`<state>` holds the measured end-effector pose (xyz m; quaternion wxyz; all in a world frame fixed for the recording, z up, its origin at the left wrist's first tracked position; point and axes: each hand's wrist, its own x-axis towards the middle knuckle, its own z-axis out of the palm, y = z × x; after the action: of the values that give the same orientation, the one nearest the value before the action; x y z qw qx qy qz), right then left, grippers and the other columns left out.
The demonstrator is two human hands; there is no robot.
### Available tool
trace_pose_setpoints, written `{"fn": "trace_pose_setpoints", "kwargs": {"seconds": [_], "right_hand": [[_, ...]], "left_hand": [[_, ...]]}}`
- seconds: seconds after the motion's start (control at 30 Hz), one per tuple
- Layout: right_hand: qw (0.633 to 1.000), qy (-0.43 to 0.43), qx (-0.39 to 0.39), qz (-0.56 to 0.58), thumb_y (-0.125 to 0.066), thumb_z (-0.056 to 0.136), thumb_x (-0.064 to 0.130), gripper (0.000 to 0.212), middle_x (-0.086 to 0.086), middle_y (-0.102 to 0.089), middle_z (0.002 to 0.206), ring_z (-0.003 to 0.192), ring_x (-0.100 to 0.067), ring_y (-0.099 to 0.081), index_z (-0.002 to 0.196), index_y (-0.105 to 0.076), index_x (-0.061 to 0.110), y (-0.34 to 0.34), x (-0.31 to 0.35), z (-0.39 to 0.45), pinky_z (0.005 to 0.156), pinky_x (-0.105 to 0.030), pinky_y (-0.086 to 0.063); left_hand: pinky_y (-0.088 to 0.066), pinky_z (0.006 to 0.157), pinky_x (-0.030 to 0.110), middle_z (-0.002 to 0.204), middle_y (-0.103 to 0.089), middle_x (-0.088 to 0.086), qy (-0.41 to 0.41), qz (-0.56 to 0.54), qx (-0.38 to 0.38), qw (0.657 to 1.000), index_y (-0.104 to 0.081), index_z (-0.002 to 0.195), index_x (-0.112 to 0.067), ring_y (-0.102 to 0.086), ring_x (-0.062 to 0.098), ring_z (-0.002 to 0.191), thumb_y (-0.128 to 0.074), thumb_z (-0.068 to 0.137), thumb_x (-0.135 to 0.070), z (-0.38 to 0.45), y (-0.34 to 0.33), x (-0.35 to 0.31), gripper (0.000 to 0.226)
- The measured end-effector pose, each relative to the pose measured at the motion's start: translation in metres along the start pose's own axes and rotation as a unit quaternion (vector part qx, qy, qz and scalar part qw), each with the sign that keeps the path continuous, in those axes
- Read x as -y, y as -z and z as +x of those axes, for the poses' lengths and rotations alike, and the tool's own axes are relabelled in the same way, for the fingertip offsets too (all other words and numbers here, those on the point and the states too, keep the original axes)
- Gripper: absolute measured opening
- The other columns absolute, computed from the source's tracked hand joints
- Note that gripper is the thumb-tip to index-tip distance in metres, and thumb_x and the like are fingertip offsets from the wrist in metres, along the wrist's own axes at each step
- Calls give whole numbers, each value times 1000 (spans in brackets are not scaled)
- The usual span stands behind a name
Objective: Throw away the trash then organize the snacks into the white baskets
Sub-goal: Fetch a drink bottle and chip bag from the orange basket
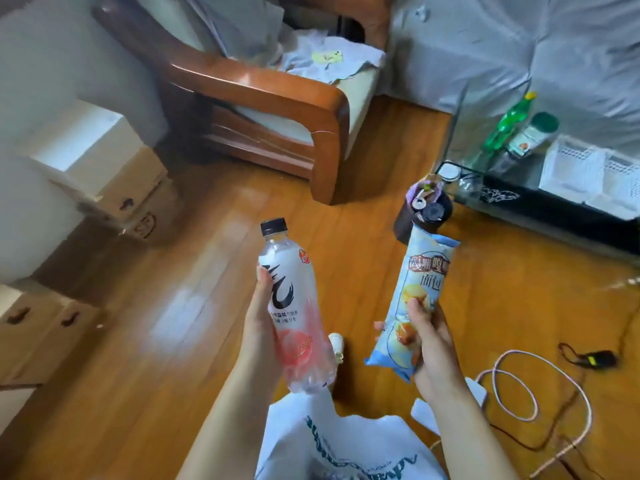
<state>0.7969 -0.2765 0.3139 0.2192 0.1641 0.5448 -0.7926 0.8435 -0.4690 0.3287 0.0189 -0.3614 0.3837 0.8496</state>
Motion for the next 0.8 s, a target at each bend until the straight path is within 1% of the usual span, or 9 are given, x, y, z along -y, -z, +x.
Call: {"fn": "trace_pose_setpoints", "kwargs": {"seconds": [0.07, 0.13, 0.23, 0.3, 0.47, 0.57, 0.63, 0.73, 0.8], "right_hand": [[999, 15, -24, -16, -64, 66, 40, 33, -3, -68, 88, 67, -22, -71, 99, -60, 34, 6, 24, 26, 55, -31, -57], [998, 30, -41, -31, -65, 66, 43, 36, 0, -70, 89, 69, -22, -72, 100, -59, 35, 10, 45, 47, 56, -30, -57], [994, 57, -79, -45, -67, 63, 48, 37, 6, -71, 91, 71, -23, -72, 98, -60, 40, 20, 74, 75, 56, -29, -56], [991, 71, -109, -42, -69, 60, 51, 35, 8, -72, 90, 70, -23, -73, 94, -62, 43, 30, 86, 88, 56, -28, -55], [981, 77, -176, -7, -68, 60, 51, 31, 12, -73, 91, 73, -20, -73, 90, -62, 48, 65, 108, 113, 57, -26, -56], [973, 79, -216, 18, -67, 63, 46, 30, 18, -72, 85, 69, -9, -72, 92, -61, 43, 90, 122, 132, 52, -20, -54], [970, 75, -230, 22, -65, 63, 47, 28, 21, -71, 83, 70, -4, -71, 91, -61, 44, 109, 134, 146, 52, -17, -53], [968, 71, -242, 21, -65, 61, 51, 29, 20, -71, 84, 74, -3, -71, 90, -61, 47, 145, 159, 175, 54, -18, -54], [966, 76, -248, 11, -64, 62, 52, 32, 17, -70, 87, 76, -2, -70, 92, -60, 45, 169, 176, 193, 56, -18, -54]], "left_hand": [[-56, 54, 33, 78, -70, 10, 13, 21, 16, 1000, -67, 107, -13, -68, 23, 62, -60, 48, -76, 30, -33, -12, 87], [-55, 54, 33, 77, -71, 10, 18, 41, 33, 998, -71, 98, -14, -68, 23, 61, -62, 41, -77, 56, -64, -22, 85], [-55, 54, 33, 72, -71, 9, 30, 71, 76, 994, -76, 83, -16, -68, 22, 58, -57, 53, -76, 92, -110, -34, 69], [-55, 54, 33, 72, -71, 9, 38, 84, 96, 991, -77, 84, -17, -68, 22, 59, -55, 60, -73, 112, -136, -37, 64], [-56, 55, 33, 75, -73, 8, 67, 151, 131, 977, -77, 84, -20, -70, 21, 63, -57, 59, -74, 150, -195, -32, 63], [-55, 53, 32, 72, -73, 8, 83, 179, 145, 970, -77, 83, -21, -70, 21, 61, -55, 64, -71, 171, -233, -22, 58], [-54, 53, 32, 70, -73, 8, 93, 191, 152, 965, -77, 81, -21, -70, 21, 59, -54, 65, -71, 185, -259, -13, 58], [-55, 53, 32, 70, -72, 8, 96, 211, 161, 959, -77, 81, -21, -69, 20, 58, -54, 65, -71, 210, -307, 3, 58], [-55, 52, 31, 70, -72, 7, 86, 217, 171, 957, -77, 83, -22, -69, 19, 58, -54, 66, -70, 224, -341, 15, 56]]}}
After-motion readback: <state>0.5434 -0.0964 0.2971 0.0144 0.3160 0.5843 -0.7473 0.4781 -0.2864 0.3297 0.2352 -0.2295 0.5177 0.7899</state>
